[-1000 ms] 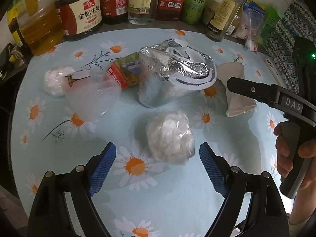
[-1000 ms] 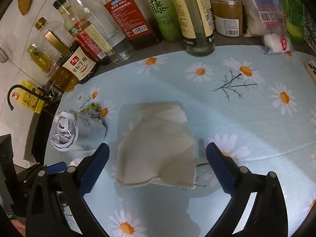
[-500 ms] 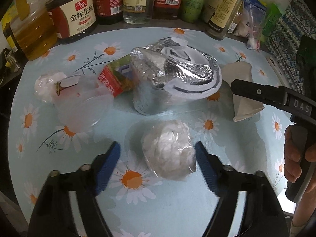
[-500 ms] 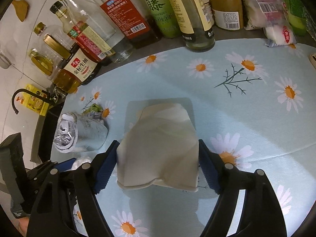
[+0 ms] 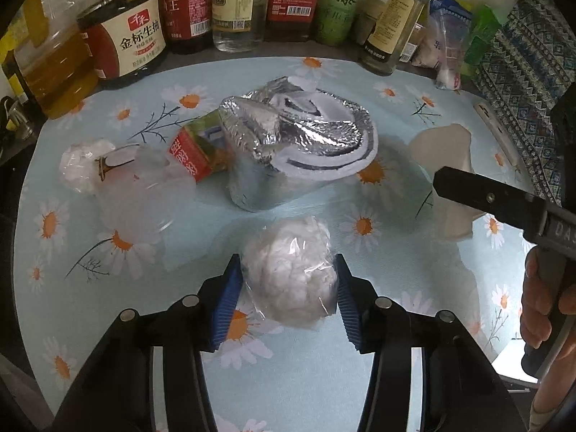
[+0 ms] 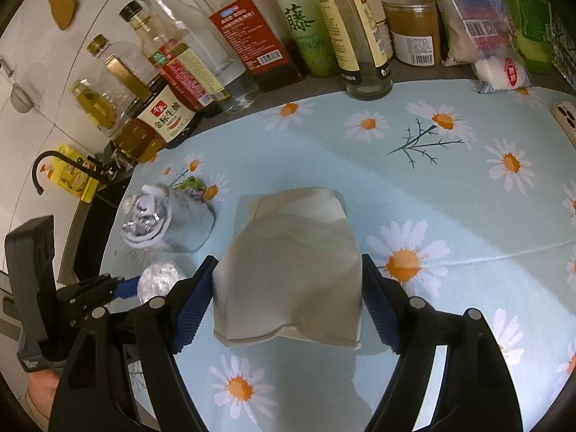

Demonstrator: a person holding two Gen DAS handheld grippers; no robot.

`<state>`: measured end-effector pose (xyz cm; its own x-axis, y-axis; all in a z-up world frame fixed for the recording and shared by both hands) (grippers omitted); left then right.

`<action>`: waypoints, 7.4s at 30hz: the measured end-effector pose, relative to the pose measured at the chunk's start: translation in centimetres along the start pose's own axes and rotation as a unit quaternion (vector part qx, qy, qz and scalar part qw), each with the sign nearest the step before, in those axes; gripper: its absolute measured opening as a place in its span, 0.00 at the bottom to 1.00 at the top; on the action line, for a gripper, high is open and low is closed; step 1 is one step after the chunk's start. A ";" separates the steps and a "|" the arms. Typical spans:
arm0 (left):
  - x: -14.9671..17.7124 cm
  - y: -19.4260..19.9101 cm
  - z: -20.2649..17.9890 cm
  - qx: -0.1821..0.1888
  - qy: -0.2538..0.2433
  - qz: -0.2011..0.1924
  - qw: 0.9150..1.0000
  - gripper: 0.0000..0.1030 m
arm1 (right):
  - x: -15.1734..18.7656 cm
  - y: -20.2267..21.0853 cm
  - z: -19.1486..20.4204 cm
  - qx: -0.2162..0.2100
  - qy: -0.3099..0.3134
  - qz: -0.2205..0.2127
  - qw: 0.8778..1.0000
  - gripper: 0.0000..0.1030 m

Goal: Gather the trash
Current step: 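Lift the napkin and the plastic-wrapped ball off the tablecloth, then carry both items down over the black bin and open both tools, then raise both open tools back over the tablecloth, then grasp the foil-covered cup with the right tool while the left tool approaches the clear plastic cup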

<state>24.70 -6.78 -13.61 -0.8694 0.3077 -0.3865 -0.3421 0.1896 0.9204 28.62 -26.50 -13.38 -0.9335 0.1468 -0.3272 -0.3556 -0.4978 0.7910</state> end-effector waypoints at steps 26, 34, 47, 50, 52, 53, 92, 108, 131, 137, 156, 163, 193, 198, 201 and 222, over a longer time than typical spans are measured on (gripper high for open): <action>7.1 5.7 -0.9 -0.003 0.028 -0.029 0.999 0.46 | 7.4 3.0 4.0 -0.013 0.069 0.022 0.997 0.75; 11.6 7.8 -0.8 -0.004 0.053 -0.032 0.998 0.46 | 10.9 2.9 6.2 -0.021 0.108 0.044 0.993 0.75; 20.1 9.7 1.5 -0.034 0.119 -0.022 0.992 0.46 | 17.6 2.4 10.0 -0.060 0.179 0.083 0.979 0.75; 21.6 10.1 1.9 -0.036 0.131 -0.024 0.990 0.46 | 19.2 2.2 10.8 -0.071 0.192 0.093 0.974 0.75; 22.7 10.3 2.0 -0.039 0.133 -0.024 0.990 0.46 | 20.4 2.0 11.5 -0.077 0.205 0.100 0.971 0.75; 23.2 10.3 2.0 -0.040 0.136 -0.023 0.990 0.46 | 20.9 1.9 11.8 -0.079 0.211 0.103 0.969 0.75; 38.5 4.1 2.7 0.001 0.225 0.069 0.972 0.46 | 34.1 -6.7 14.1 -0.059 0.275 0.226 0.933 0.75; 38.5 3.3 3.4 0.021 0.230 0.083 0.969 0.64 | 33.4 -7.1 15.1 -0.058 0.249 0.228 0.940 0.78; 35.4 6.8 2.5 -0.018 0.220 0.066 0.973 0.70 | 30.2 -3.2 13.8 -0.098 0.235 0.183 0.950 0.83; 33.6 8.9 1.3 -0.037 0.213 0.060 0.974 0.70 | 28.7 -1.0 12.8 -0.119 0.230 0.165 0.952 0.83; 27.3 15.4 1.5 -0.033 0.127 -0.029 0.991 0.70 | 25.8 5.5 14.5 -0.100 0.186 0.053 0.976 0.83; 25.8 17.7 2.6 -0.014 0.081 -0.063 0.995 0.70 | 25.3 8.2 15.5 -0.059 0.160 -0.009 0.985 0.83; 11.6 14.3 6.5 -0.042 0.086 -0.097 0.991 0.76 | 7.1 2.5 13.7 0.011 0.155 -0.053 0.986 0.90; 9.5 12.5 7.7 -0.047 0.108 -0.087 0.989 0.76 | 4.2 -1.4 13.4 0.027 0.171 -0.037 0.984 0.90; 8.8 11.4 8.1 -0.048 0.118 -0.080 0.989 0.76 | 3.2 -3.4 13.1 0.026 0.167 -0.020 0.985 0.90; 7.0 8.8 8.2 -0.052 0.131 -0.056 0.988 0.76 | 1.5 -6.7 12.6 0.018 0.169 0.011 0.985 0.58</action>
<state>18.52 4.70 -8.67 -0.8816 0.0345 -0.4707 -0.4648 0.1086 0.8787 29.02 -12.14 -12.63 -0.8742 -0.1606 -0.4581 -0.3420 -0.4660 0.8160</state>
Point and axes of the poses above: each gripper's, at about its wrist camera, not at the fingertips, and y roughly against the way its jaws point, z to its left, x to its underside, the point moved 2 cm from there along -y, roughly the way its jaws point, and after that the axes turned 15 degrees about -y, right-handed, at the moved point
